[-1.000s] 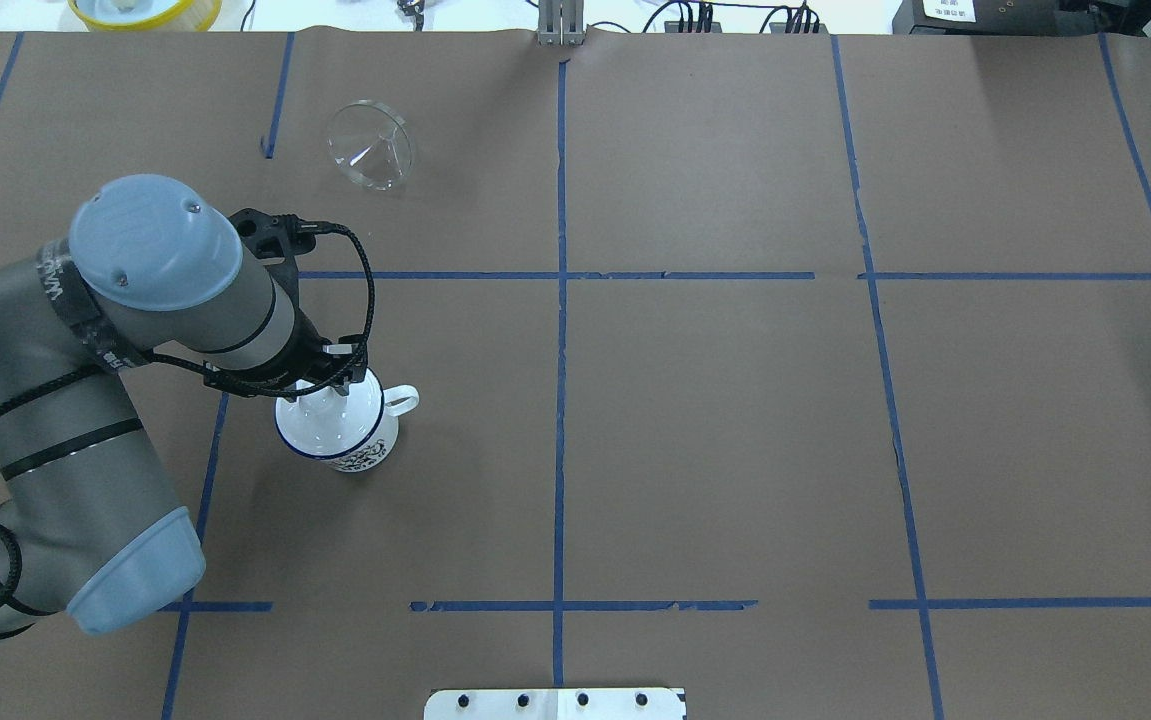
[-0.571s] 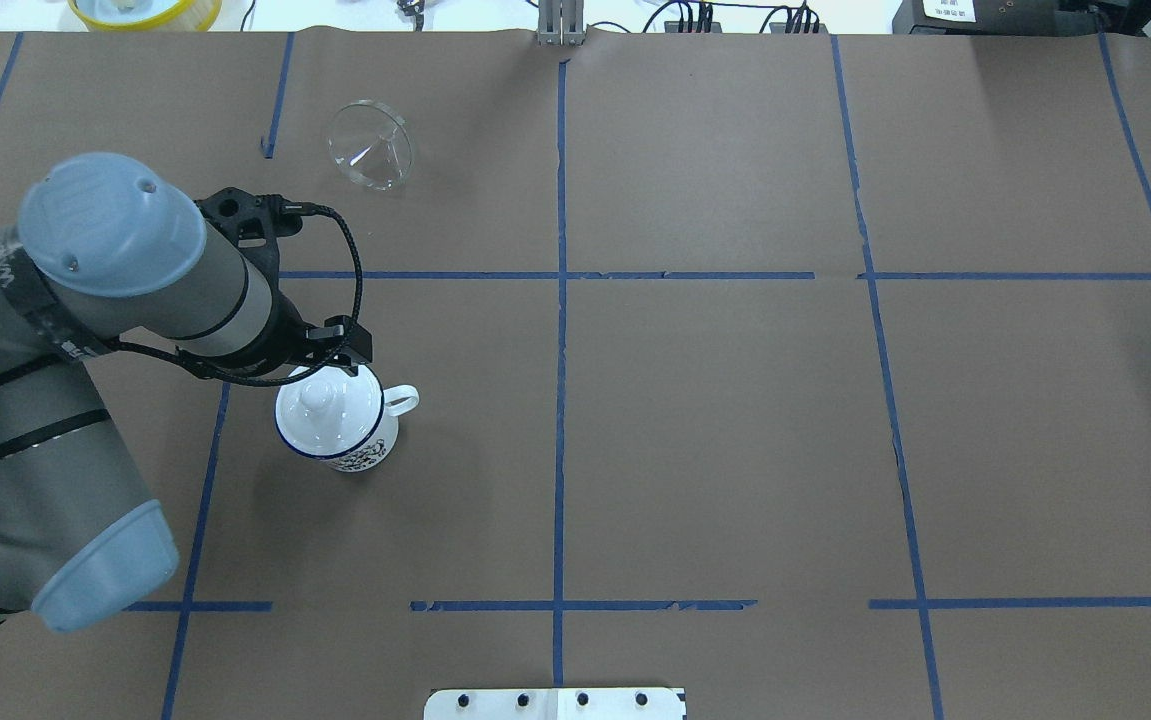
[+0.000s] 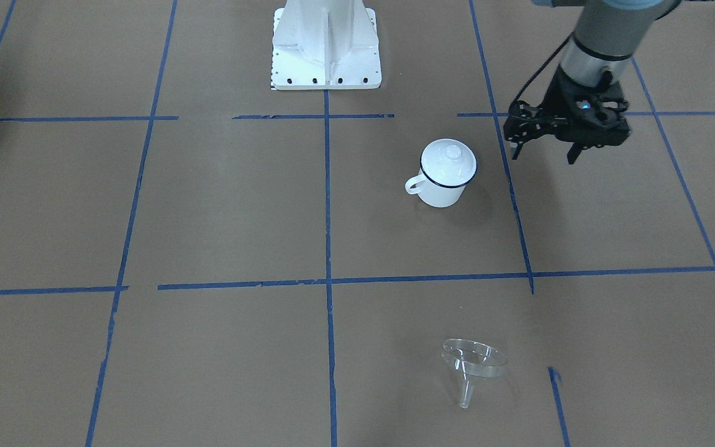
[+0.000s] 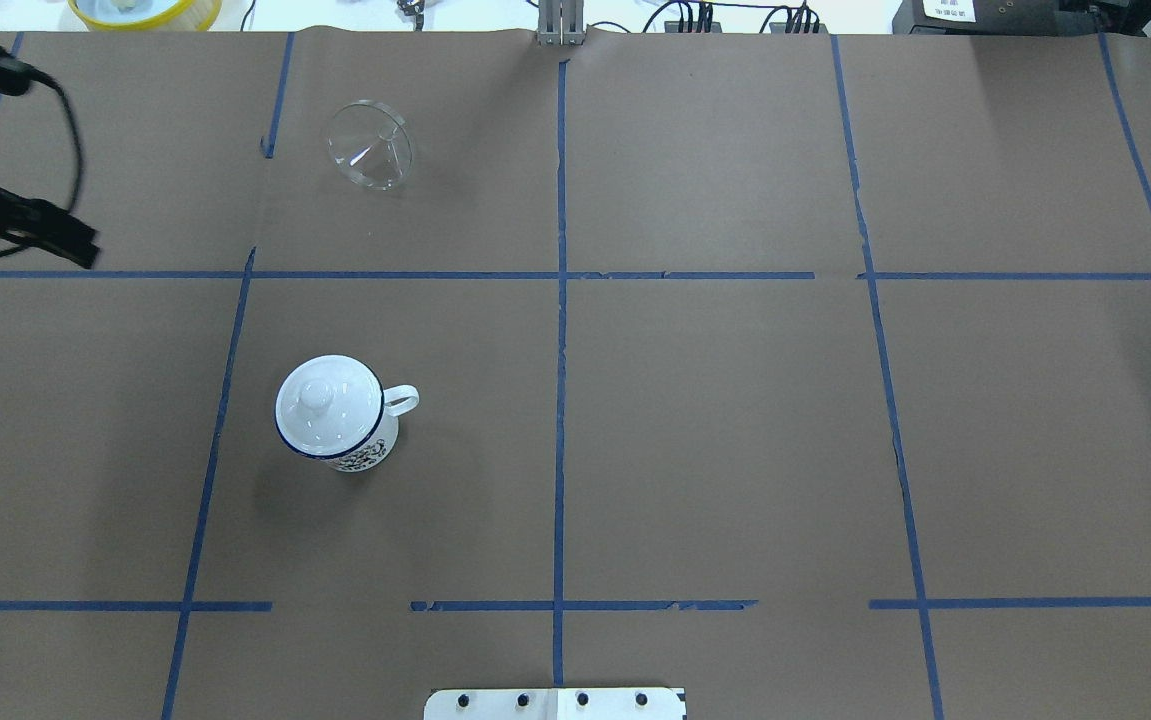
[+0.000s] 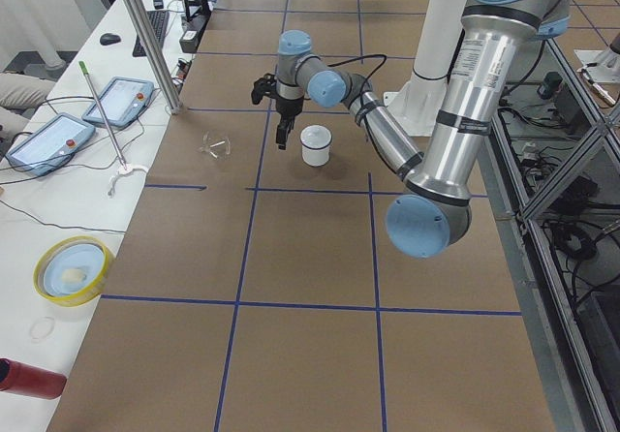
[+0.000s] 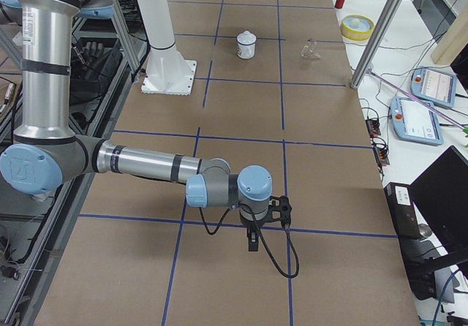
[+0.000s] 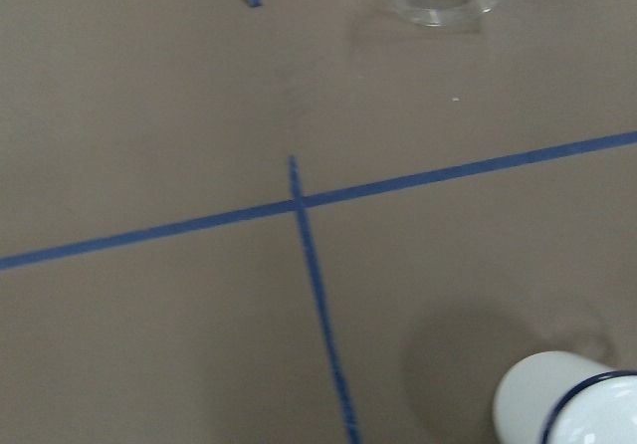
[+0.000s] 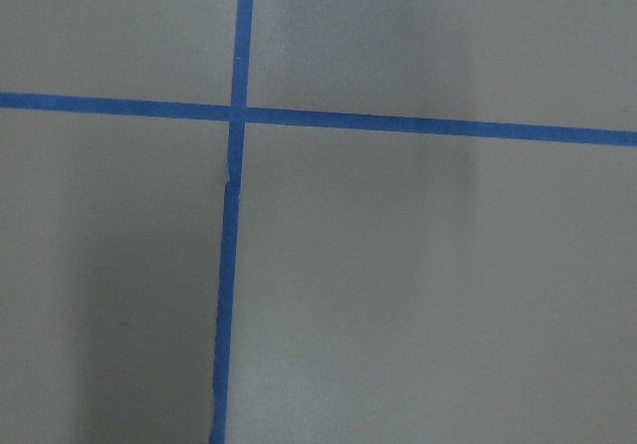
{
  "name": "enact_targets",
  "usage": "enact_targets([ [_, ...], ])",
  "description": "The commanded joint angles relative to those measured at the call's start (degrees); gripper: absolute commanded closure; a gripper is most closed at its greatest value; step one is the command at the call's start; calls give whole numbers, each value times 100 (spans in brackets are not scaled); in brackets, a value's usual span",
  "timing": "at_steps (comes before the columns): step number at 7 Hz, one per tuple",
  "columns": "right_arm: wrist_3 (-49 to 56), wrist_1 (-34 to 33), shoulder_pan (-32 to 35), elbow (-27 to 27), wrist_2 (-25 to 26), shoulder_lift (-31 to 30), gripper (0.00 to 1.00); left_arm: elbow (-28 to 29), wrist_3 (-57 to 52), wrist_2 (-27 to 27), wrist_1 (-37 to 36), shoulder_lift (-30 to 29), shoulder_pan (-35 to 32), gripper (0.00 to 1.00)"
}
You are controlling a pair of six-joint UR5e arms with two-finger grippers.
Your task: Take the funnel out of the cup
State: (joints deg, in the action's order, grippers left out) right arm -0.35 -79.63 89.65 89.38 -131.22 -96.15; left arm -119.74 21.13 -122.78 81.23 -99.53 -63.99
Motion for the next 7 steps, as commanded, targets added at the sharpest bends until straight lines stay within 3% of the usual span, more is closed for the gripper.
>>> enact_targets([
  [1, 0, 0, 0, 0, 0, 0, 0, 552, -2640, -657, -1, 1072, -1950, 0],
  [2, 0, 0, 0, 0, 0, 0, 0, 1009, -2901, -633, -1, 1284, -2385, 0],
  [4, 0, 0, 0, 0, 0, 0, 0, 1793, -2930, -659, -1, 1629, -2564, 0],
  [7, 0, 0, 0, 0, 0, 0, 0, 1506, -2904, -703, -36, 1859, -3023, 0],
])
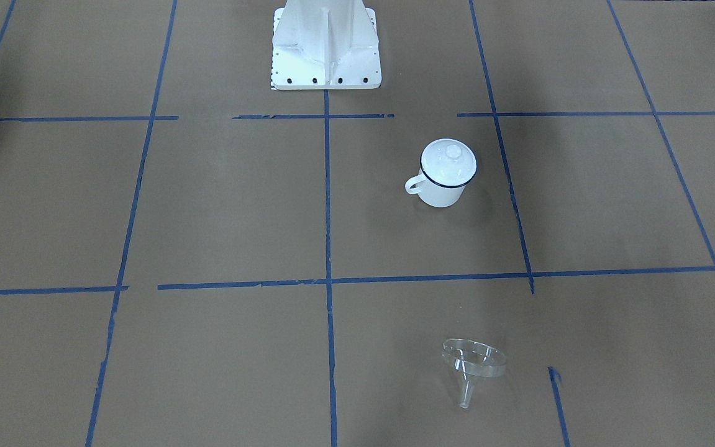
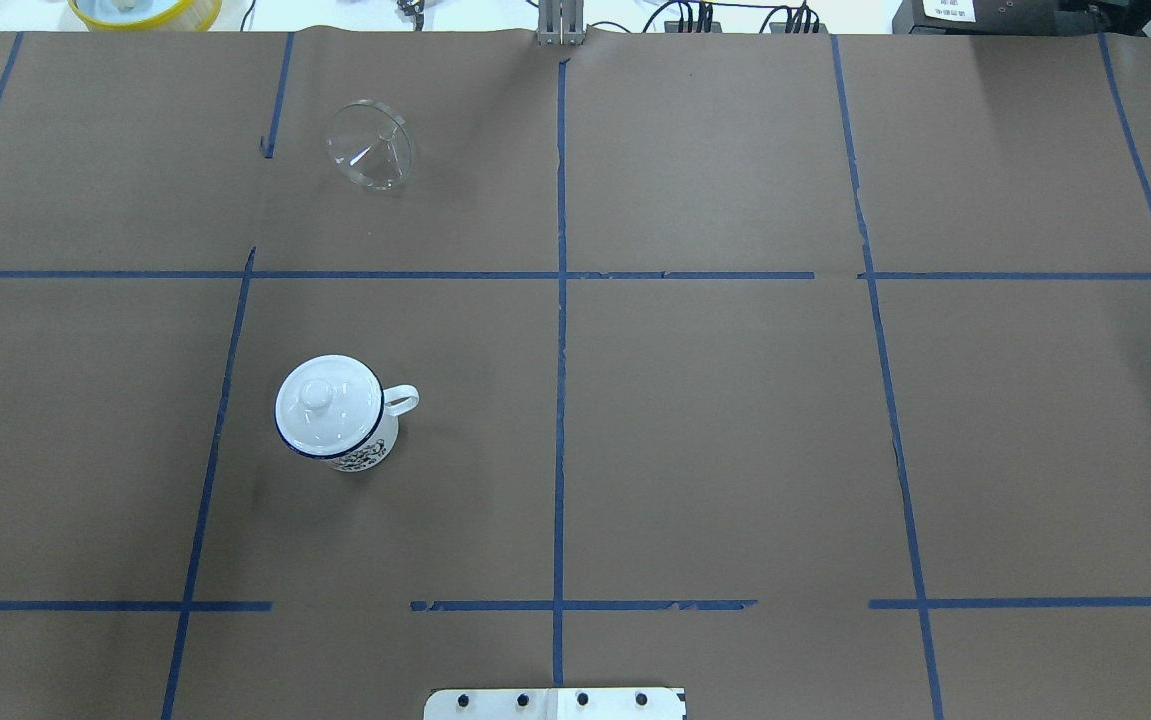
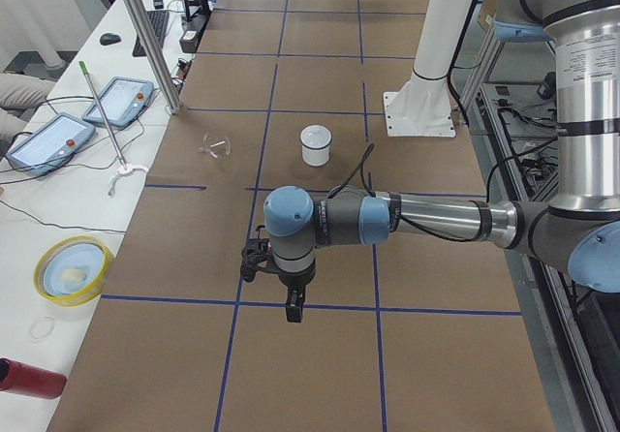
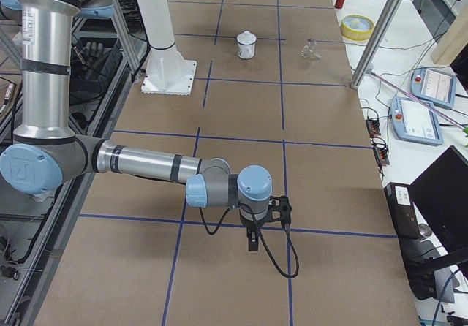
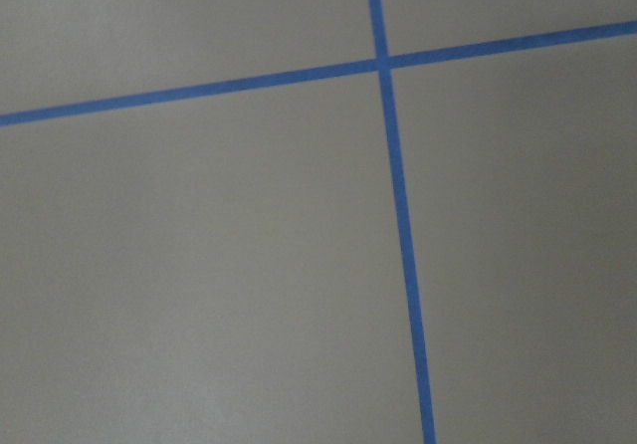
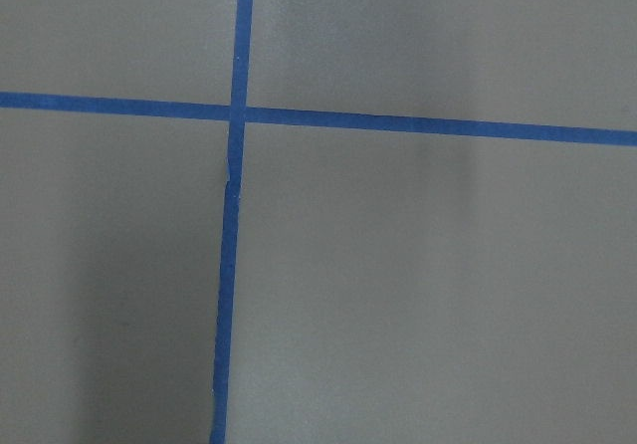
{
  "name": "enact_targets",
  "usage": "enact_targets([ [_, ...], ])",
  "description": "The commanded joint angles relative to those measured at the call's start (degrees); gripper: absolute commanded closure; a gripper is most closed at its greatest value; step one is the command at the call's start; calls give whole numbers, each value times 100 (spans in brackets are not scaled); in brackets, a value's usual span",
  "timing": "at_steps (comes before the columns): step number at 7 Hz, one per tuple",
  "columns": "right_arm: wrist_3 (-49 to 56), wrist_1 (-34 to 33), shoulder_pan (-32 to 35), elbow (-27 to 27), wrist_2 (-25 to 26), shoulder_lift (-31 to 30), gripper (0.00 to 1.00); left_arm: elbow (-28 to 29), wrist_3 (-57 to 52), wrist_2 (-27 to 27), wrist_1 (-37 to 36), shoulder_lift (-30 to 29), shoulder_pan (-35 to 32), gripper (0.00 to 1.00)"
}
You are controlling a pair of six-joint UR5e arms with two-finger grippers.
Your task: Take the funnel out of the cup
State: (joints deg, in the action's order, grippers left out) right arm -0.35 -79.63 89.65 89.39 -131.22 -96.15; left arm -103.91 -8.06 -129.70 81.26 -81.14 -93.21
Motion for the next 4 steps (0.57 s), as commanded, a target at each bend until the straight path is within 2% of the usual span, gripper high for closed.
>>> enact_targets([
  [1, 0, 0, 0, 0, 0, 0, 0, -51, 58, -20, -32, -33, -92, 0],
  [4, 0, 0, 0, 0, 0, 0, 0, -129, 6, -20, 21, -68, -92, 0],
])
